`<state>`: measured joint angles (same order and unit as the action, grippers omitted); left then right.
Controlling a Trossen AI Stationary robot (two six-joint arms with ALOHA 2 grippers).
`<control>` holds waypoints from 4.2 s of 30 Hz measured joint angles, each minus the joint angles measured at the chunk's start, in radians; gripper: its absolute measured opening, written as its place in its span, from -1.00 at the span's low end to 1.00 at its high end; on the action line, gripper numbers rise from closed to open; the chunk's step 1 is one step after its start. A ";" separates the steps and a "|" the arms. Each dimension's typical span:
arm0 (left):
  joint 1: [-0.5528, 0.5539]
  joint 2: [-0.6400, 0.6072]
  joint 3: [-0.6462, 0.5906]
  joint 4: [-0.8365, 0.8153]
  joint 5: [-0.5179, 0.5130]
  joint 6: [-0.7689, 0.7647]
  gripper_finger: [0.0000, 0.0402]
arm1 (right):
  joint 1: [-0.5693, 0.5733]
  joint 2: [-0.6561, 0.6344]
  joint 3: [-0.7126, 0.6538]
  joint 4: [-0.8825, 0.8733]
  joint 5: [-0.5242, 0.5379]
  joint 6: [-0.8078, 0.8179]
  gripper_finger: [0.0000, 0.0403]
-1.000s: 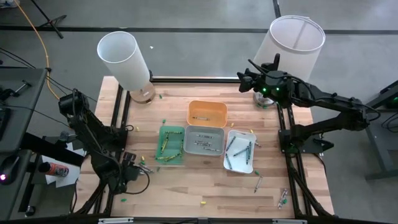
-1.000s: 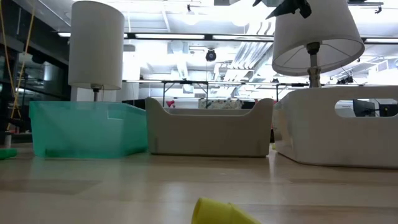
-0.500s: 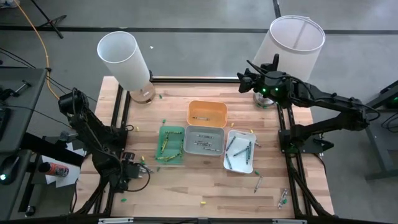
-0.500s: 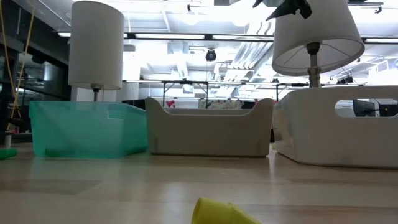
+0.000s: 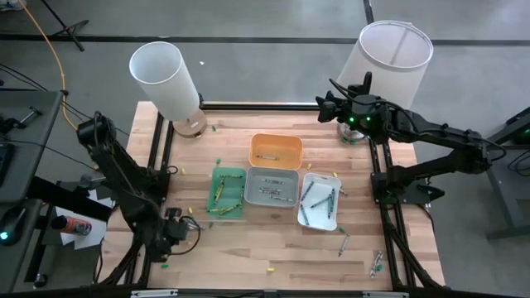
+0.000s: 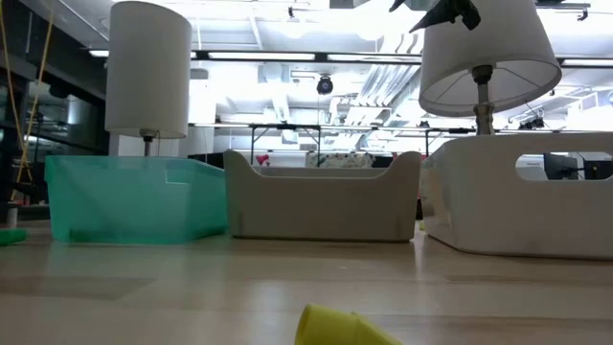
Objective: Sort crayons
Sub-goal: Put the white crayon into the gray bin
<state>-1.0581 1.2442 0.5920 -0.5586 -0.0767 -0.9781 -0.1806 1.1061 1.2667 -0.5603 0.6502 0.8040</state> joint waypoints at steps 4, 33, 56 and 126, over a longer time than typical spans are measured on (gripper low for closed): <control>-0.005 -0.131 0.052 0.080 0.001 0.063 -0.99 | 0.000 0.000 0.000 0.001 -0.033 -0.019 0.17; 0.940 0.443 0.390 0.586 -0.149 1.016 -1.00 | 0.000 0.000 0.000 0.003 -0.396 -0.499 0.17; 1.030 0.586 0.522 0.383 -0.090 1.147 -0.39 | 0.000 0.000 0.000 0.003 -0.391 -0.491 0.17; 0.013 -0.191 -0.117 -0.247 -0.010 0.065 -0.20 | 0.000 0.117 0.001 0.000 -0.655 -0.386 0.17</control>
<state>-1.0447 1.0531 0.4753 -0.8059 -0.0871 -0.9127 -0.1803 1.2236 1.2678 -0.5605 -0.0044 0.4181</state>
